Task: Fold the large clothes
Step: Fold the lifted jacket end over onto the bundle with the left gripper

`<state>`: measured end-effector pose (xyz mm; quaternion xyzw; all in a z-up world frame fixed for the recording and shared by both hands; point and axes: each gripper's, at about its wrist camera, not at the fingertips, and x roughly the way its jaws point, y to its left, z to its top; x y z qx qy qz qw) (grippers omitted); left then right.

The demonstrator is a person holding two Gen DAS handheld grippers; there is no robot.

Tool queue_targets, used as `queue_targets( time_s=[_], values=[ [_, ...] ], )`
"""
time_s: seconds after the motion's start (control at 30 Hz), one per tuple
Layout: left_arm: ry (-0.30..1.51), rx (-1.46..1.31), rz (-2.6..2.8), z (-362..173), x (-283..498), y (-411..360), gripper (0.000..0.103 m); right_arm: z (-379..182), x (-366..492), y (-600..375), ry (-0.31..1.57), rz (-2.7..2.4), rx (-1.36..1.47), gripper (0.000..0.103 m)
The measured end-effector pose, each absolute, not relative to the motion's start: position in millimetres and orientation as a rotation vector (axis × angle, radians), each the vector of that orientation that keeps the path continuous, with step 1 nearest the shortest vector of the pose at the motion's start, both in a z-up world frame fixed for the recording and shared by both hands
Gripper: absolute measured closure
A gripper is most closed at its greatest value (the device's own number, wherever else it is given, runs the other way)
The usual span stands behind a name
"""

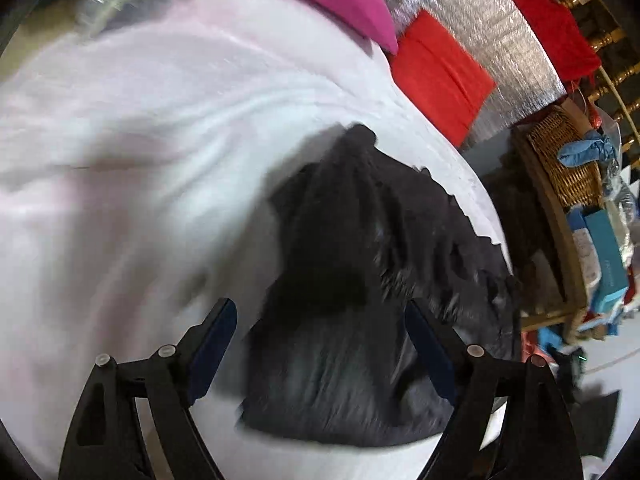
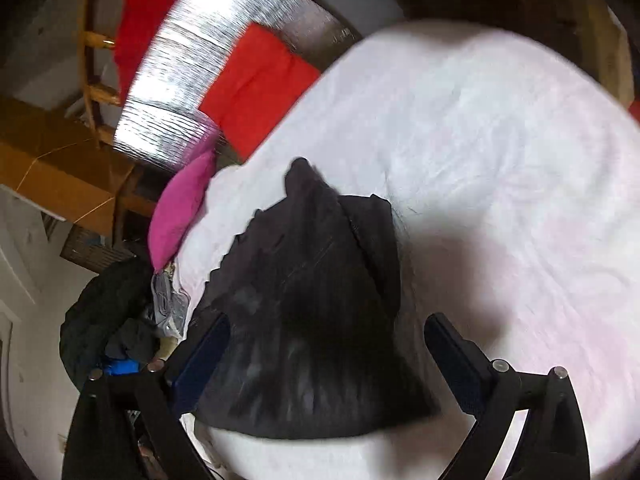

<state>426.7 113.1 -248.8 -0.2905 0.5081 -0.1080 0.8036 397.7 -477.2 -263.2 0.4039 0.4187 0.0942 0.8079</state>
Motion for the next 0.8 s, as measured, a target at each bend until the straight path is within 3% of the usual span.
queue_targets(
  time_s=[0.27, 0.43, 0.57, 0.73, 0.8],
  values=[
    [1.259, -0.723, -0.431, -294, 476, 92, 0.015, -315, 447, -481, 0.959, 0.301, 0.923, 0.003],
    [1.27, -0.789, -0.55, -299, 481, 94, 0.013, -317, 467, -459, 1.027, 0.48, 0.882, 0.003],
    [1.275, -0.759, -0.59, -298, 483, 79, 0.006, -314, 483, -435, 1.043, 0.532, 0.867, 0.0],
    [1.258, -0.789, -0.605, -302, 486, 67, 0.006, -311, 487, -419, 1.022, 0.527, 0.859, 0.0],
    [1.236, -0.814, -0.594, -302, 487, 67, 0.009, -311, 488, -411, 1.026, 0.491, 0.84, 0.005]
  ],
)
